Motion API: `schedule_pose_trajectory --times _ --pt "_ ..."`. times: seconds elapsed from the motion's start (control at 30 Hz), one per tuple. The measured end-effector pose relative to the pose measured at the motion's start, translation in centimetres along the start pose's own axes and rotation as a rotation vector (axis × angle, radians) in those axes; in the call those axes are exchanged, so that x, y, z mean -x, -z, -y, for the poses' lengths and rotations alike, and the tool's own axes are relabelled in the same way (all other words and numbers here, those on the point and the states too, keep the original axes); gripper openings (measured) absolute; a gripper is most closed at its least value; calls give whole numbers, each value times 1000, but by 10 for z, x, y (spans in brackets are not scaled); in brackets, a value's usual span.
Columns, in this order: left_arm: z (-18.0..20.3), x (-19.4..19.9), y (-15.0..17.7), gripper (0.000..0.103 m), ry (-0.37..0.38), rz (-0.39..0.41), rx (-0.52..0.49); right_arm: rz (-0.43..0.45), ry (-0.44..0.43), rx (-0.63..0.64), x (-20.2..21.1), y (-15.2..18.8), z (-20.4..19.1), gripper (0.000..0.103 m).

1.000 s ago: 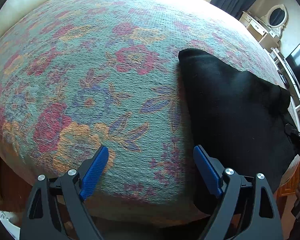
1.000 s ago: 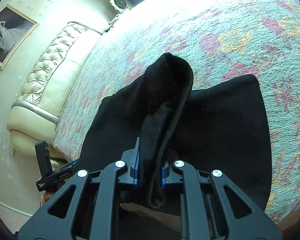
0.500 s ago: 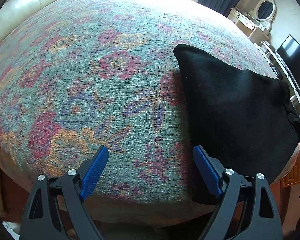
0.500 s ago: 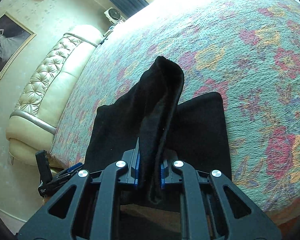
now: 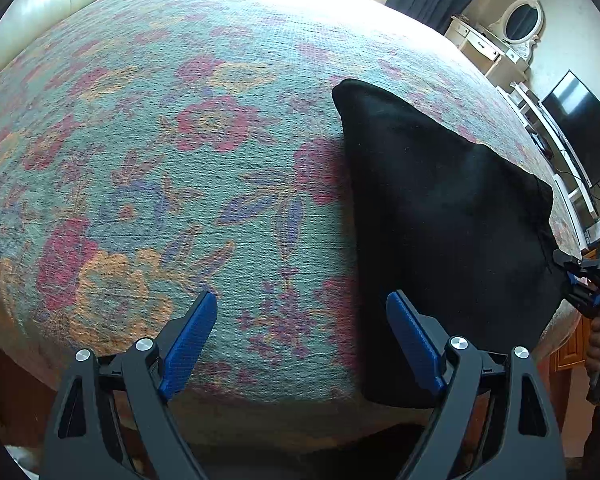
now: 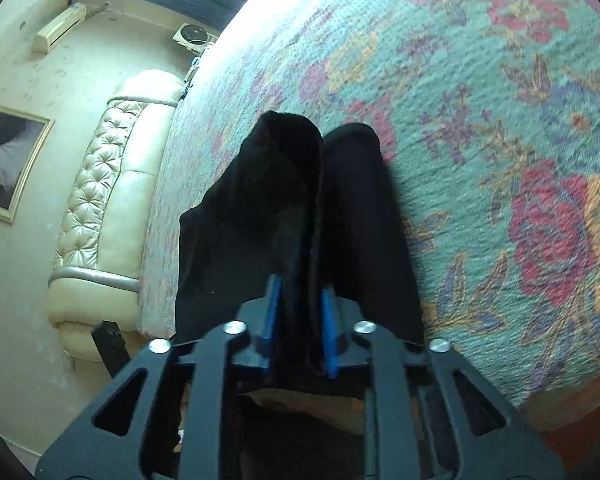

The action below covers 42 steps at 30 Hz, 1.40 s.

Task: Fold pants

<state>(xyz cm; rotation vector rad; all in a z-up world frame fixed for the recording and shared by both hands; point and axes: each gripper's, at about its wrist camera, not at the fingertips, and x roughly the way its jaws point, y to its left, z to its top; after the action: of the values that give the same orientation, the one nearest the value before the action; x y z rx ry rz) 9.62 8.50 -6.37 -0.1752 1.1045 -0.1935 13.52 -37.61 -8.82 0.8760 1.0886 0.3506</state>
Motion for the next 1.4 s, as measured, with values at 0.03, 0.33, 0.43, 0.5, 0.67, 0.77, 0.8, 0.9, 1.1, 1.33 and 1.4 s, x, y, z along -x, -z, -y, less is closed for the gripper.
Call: schedule_pose_trajectory --times 0.03,0.33,0.43,0.5,0.67,0.77,0.8,0.9,1.1,1.33,1.4 --pt "-1 0 0 85 3 0 3 -1 -8 -15 -1 1 4 44" --pt "-3 0 -1 85 7 -3 13 -13 52 133 -6 7 -24 11" --pt "-4 1 -1 85 27 3 14 38 54 152 11 3 -32 10" --pt "-2 3 0 85 42 7 10 60 71 158 21 -1 -30 10" --pt "8 2 4 85 64 7 -16 41 136 97 21 -1 4 10" --pt "9 0 5 85 66 5 -9 33 103 54 17 -3 15 12" --pt "7 0 5 85 74 2 4 35 102 59 18 -3 16 13" --pt "3 -1 5 85 87 -6 35 37 89 46 22 -2 20 18" --pt "-5 0 8 85 230 -35 142 95 41 -30 46 0 34 68" --pt "-11 -12 19 85 420 -119 300 40 -57 -129 45 13 66 68" --pt "-7 -11 20 85 473 -124 301 18 -89 -135 38 17 68 68"
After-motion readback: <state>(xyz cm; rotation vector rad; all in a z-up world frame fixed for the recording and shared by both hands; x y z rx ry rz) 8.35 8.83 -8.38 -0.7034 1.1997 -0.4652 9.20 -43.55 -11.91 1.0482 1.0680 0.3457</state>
